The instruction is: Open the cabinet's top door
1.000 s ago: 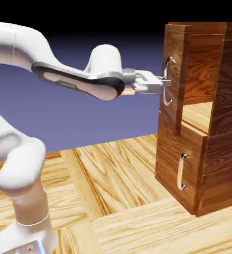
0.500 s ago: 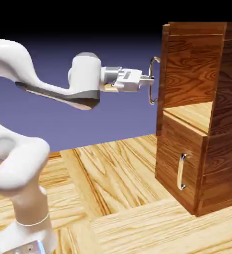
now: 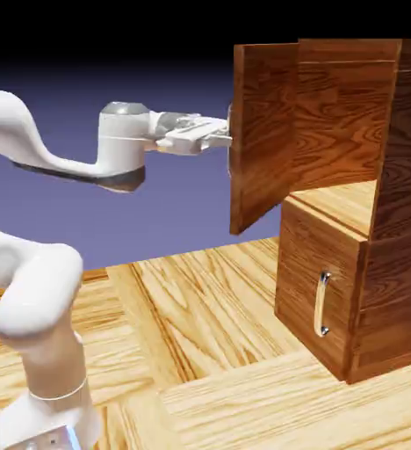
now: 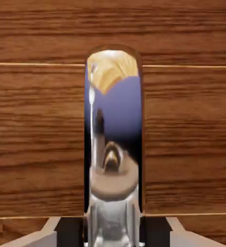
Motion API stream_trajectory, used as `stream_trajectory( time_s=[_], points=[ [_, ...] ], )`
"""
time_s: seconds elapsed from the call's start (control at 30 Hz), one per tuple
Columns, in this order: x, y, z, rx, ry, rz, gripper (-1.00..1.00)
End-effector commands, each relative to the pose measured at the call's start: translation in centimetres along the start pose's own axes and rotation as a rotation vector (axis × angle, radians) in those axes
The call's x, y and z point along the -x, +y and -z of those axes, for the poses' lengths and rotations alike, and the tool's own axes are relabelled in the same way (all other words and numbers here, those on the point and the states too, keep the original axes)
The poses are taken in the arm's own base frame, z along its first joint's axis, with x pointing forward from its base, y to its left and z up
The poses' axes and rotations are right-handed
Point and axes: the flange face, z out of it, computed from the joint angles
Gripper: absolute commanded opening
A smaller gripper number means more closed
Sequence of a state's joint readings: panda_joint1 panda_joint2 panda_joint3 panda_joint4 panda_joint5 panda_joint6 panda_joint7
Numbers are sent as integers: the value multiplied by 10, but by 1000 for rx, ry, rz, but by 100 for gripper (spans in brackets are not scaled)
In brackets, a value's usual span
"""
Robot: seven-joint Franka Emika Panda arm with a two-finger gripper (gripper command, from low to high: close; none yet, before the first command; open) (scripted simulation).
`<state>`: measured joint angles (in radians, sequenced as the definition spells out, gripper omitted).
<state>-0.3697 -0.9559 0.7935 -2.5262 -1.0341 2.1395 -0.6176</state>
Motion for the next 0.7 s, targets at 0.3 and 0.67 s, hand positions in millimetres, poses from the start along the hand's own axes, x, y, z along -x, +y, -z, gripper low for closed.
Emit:
stream_trajectory(
  time_s=[0.3, 0.67],
  points=[
    [-35, 35, 60, -200, -199, 0, -100],
    [-81, 81, 104, -401, -400, 0, -100]
  ],
)
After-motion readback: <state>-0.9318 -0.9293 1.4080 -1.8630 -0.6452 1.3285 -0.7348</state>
